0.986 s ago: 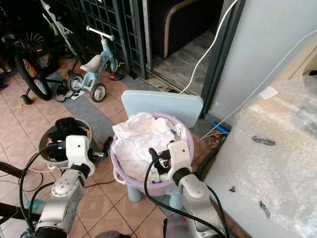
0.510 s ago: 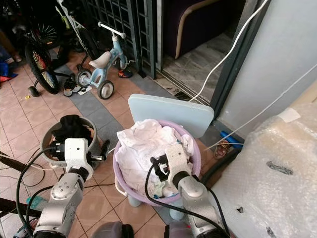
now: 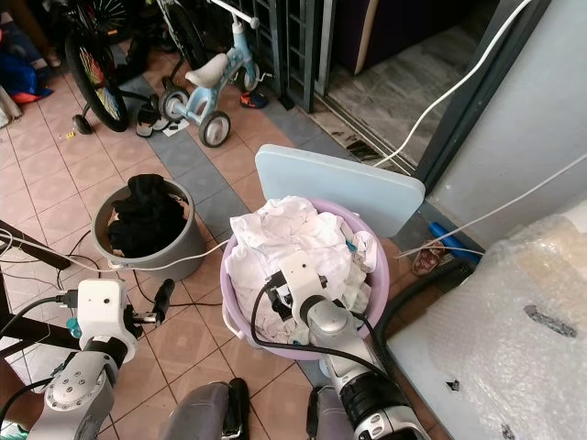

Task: Clothes washing

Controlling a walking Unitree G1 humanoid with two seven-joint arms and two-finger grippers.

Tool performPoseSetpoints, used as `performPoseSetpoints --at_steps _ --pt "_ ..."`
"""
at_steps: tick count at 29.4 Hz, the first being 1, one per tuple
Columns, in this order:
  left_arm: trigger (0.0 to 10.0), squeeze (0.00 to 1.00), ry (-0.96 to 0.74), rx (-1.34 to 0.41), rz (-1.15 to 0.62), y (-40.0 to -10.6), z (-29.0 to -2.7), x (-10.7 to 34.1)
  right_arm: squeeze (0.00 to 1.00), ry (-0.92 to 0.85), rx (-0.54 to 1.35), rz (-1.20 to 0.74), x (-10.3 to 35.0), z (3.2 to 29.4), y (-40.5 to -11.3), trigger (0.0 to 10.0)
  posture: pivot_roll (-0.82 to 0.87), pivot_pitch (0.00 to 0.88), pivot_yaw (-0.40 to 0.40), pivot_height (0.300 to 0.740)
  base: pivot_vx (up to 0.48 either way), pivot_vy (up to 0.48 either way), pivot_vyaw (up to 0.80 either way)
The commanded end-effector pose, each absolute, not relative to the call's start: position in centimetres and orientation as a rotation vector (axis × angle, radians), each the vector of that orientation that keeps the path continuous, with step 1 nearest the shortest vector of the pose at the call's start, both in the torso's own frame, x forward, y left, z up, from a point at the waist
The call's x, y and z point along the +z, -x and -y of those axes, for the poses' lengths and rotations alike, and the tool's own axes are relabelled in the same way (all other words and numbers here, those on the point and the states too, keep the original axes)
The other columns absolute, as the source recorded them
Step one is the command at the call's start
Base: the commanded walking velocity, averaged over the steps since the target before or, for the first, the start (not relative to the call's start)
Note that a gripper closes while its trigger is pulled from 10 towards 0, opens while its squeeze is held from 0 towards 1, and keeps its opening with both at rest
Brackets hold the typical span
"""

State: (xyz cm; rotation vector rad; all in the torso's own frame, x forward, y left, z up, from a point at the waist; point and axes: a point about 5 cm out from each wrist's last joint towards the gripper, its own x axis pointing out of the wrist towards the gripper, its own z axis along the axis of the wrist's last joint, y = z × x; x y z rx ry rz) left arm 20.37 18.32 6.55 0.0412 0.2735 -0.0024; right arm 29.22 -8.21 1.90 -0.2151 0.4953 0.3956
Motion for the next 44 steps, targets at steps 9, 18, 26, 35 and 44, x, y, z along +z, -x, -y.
performPoseSetpoints --at_steps 9,18,26,35,44 --pt "10.0 0.00 -0.031 -0.012 -0.307 -20.3 -17.9 6.6 0.00 0.158 0.225 -0.729 -1.2 11.8 -28.3 0.0 0.10 0.259 0.035 0.740 0.000 0.000 0.00" --pt "10.0 0.00 -0.025 -0.003 -0.301 -21.0 -17.8 6.5 0.00 0.059 0.196 -0.700 -0.8 12.1 -28.9 0.0 0.09 0.228 0.033 0.740 0.000 0.000 0.00" --pt "10.0 0.00 -0.023 -0.006 -0.283 -21.9 -17.7 6.5 0.00 0.014 0.187 -0.673 -0.4 11.9 -29.4 0.0 0.08 0.201 0.033 0.740 0.000 0.000 0.00" --pt "10.0 0.00 -0.016 -0.003 -0.267 -22.4 -17.5 6.6 0.00 -0.088 0.155 -0.627 0.5 12.0 -30.2 0.0 0.07 0.183 0.036 0.740 0.000 0.000 0.00" --pt "10.0 0.00 0.012 0.012 -0.231 -24.4 -17.0 6.4 0.00 -0.224 0.144 -0.372 4.3 12.1 -32.0 0.0 -0.01 0.089 0.021 0.740 0.000 0.000 0.00"
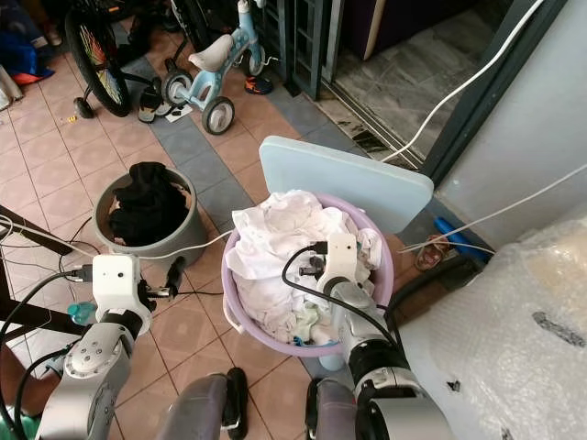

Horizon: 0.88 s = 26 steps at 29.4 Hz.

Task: Clothes washing

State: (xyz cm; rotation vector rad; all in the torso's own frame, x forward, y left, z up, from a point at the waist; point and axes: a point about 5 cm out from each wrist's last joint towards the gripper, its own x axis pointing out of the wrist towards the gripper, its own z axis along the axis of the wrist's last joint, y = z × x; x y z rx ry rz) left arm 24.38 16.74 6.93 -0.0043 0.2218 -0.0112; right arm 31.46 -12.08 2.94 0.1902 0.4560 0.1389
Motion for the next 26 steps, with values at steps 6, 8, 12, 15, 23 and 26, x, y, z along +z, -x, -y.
performPoseSetpoints --at_steps 6,8,12,15,23,26 --pt "10.0 0.00 0.047 -0.026 -0.195 -26.6 -15.2 6.7 0.00 -0.241 0.104 -0.134 8.6 13.7 -32.3 0.0 -0.06 0.040 0.040 0.740 0.000 0.000 0.00" --pt "10.0 0.00 0.050 -0.036 -0.191 -26.9 -15.0 6.8 0.00 -0.247 0.077 -0.079 9.6 14.2 -32.3 0.0 -0.08 0.034 0.046 0.740 0.000 0.000 0.00" --pt "10.0 0.00 0.047 -0.067 -0.193 -27.5 -14.6 6.6 0.00 -0.188 -0.007 0.129 13.7 15.8 -31.9 0.0 -0.12 0.024 0.077 0.740 0.000 0.000 0.00" --pt "10.0 0.00 0.043 -0.078 -0.193 -27.7 -14.4 6.4 0.00 -0.105 -0.039 0.217 15.4 16.5 -31.4 0.0 -0.13 0.023 0.082 0.740 0.000 0.000 0.00" --pt "10.0 0.00 0.057 -0.081 -0.189 -28.2 -13.4 6.1 0.00 -0.041 -0.041 0.296 18.2 17.7 -28.8 0.0 -0.15 0.024 0.081 0.740 0.000 0.000 0.00" --pt "10.0 0.00 0.062 -0.085 -0.189 -28.2 -13.2 6.0 0.00 -0.049 -0.039 0.304 18.6 17.3 -28.7 0.0 -0.15 0.027 0.083 0.740 0.000 0.000 0.00"
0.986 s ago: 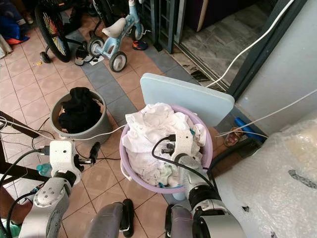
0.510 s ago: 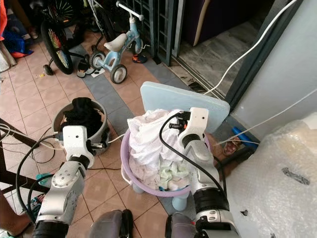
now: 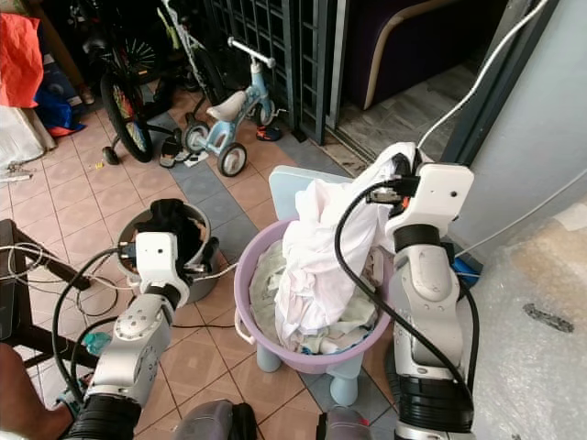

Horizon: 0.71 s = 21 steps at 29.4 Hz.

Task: Clothes washing

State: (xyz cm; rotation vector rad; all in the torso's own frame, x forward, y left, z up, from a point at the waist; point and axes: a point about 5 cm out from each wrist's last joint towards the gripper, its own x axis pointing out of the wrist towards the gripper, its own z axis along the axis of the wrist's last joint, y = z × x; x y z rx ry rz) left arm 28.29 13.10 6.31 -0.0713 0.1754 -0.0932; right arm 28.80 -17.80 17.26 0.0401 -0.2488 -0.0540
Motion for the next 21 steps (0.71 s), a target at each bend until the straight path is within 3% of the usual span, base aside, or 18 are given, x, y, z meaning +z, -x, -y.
performPoseSetpoints --at_steps 1,21 --pt "10.0 0.00 0.062 -0.086 -0.189 -28.2 -13.3 5.9 0.00 -0.049 -0.038 0.311 18.8 17.2 -28.8 0.0 -0.15 0.027 0.083 0.740 -0.247 0.000 0.00" --pt "10.0 0.00 0.058 -0.077 -0.183 -28.4 -13.6 5.6 0.00 -0.023 -0.004 0.335 20.6 16.2 -29.3 0.0 -0.14 0.022 0.079 0.740 -0.284 0.000 0.00"
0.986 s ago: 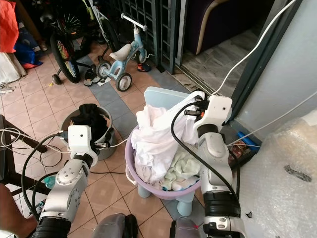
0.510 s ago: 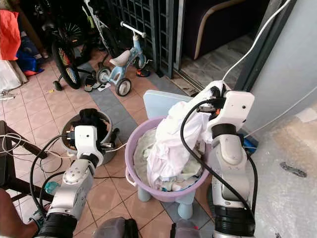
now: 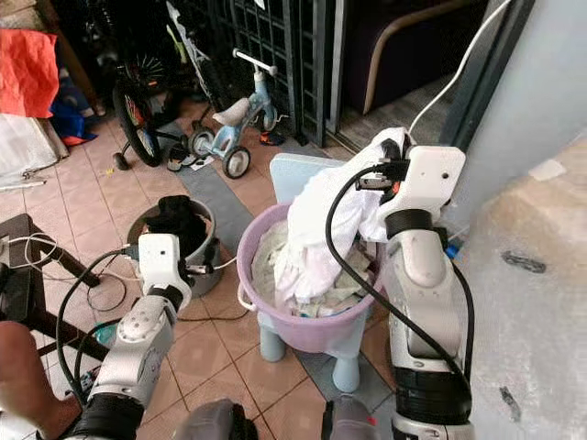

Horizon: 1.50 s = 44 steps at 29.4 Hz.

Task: Clothes washing

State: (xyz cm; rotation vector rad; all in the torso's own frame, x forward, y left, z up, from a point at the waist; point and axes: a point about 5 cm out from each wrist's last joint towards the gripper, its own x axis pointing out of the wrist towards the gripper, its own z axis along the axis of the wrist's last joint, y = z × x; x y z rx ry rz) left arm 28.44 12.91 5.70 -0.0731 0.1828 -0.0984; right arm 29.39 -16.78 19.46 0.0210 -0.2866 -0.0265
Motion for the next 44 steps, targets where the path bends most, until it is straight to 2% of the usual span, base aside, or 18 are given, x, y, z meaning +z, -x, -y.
performPoseSetpoints --at_steps 1,10,11,12,13,28,33,44 --pt "10.0 0.00 0.059 -0.081 -0.182 -28.44 -13.50 5.63 0.00 -0.023 -0.003 0.333 20.60 16.14 -29.29 0.0 -0.14 0.021 0.080 0.740 0.000 0.000 0.00" --pt "10.0 0.00 0.061 -0.080 -0.182 -28.61 -13.53 5.58 0.00 -0.005 -0.007 0.343 20.97 16.25 -29.45 0.0 -0.14 0.016 0.082 0.740 -0.081 0.000 0.00" --pt "10.0 0.00 0.064 -0.082 -0.181 -28.61 -13.52 5.58 0.00 0.000 -0.006 0.342 21.02 16.27 -29.50 4.8 -0.14 0.016 0.082 0.740 0.000 0.000 0.00" --pt "10.0 0.00 0.067 -0.085 -0.180 -28.59 -13.47 5.58 0.00 0.011 -0.004 0.339 21.07 16.28 -29.55 8.8 -0.14 0.016 0.082 0.740 0.000 0.000 0.00" --pt "10.0 0.00 0.069 -0.087 -0.177 -28.60 -13.41 5.61 0.00 0.006 -0.004 0.336 21.08 16.32 -29.60 10.0 -0.14 0.015 0.083 0.740 0.000 0.000 -0.80" --pt "10.0 0.00 0.100 -0.109 -0.172 -28.57 -13.05 5.81 0.00 0.006 -0.002 0.317 20.82 16.30 -29.68 10.0 -0.15 0.027 0.078 0.740 0.000 0.000 -0.80" --pt "10.0 0.00 0.158 -0.096 -0.193 -28.47 -12.96 5.69 0.00 0.011 -0.014 0.304 20.60 16.49 -29.66 10.0 -0.15 0.036 0.075 0.740 0.000 0.052 -0.80" --pt "10.0 0.00 0.153 -0.098 -0.203 -28.27 -12.78 5.48 0.00 0.017 -0.011 0.295 20.56 16.53 -29.69 10.0 -0.15 0.041 0.067 0.740 0.000 0.100 -0.80"
